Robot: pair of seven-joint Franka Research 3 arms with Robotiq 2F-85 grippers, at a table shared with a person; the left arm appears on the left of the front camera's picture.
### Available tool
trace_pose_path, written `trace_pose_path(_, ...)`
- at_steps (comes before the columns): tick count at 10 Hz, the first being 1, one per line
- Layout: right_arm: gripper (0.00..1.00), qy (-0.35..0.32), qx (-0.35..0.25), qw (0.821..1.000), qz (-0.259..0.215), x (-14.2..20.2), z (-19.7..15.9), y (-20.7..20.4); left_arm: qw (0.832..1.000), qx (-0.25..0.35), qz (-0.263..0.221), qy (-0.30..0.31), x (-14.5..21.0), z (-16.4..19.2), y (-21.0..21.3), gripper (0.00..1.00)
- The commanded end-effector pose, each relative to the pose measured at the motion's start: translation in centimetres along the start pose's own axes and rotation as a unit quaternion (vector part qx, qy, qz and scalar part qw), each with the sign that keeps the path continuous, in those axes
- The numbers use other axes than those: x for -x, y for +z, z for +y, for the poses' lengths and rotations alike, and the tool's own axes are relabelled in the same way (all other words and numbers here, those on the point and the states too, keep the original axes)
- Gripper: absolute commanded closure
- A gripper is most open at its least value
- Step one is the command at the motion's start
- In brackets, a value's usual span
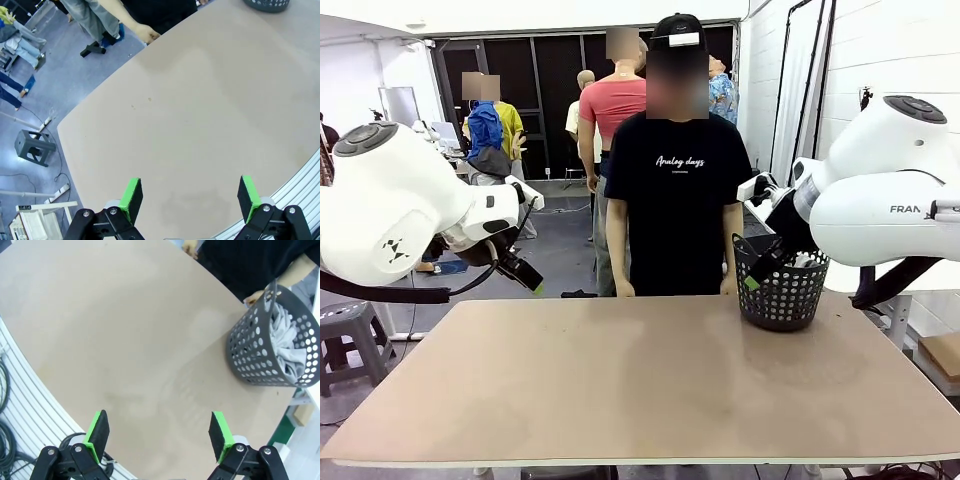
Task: Fold the training pants.
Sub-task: Grab both ends of the Training pants handed by a person.
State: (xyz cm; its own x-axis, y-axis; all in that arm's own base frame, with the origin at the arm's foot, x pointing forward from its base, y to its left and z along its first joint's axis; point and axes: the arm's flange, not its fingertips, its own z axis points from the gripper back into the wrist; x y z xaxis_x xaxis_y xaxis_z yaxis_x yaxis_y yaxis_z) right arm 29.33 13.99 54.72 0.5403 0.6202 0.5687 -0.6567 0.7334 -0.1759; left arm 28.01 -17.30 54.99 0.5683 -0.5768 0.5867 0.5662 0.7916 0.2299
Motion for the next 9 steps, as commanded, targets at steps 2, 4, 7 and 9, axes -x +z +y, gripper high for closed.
trace_pose_path(2, 0.0, -0.008, 0.007, 1.0, 0.017, -0.1, -0.7, -0.3, 1.0, -0.01, 0.019, 0.014, 0.1, -0.1, 0.2, 0.0)
trace_pose_path(4, 0.0, -0.016, 0.013, 1.0, 0.023, -0.7, -1.5, -0.4, 0.999, -0.014, 0.028, 0.02, -0.5, 0.6, 0.2, 0.0)
trace_pose_path(7, 0.0, -0.021, 0.005, 0.999, 0.033, -0.7, -1.6, -0.6, 0.999, -0.01, 0.036, 0.022, -0.8, 0.8, 0.3, 0.0)
trace_pose_path(9, 0.0, -0.017, 0.007, 1.0, 0.019, -0.3, -1.6, -0.5, 1.0, -0.003, 0.024, 0.01, -0.2, 0.9, 0.2, 0.0)
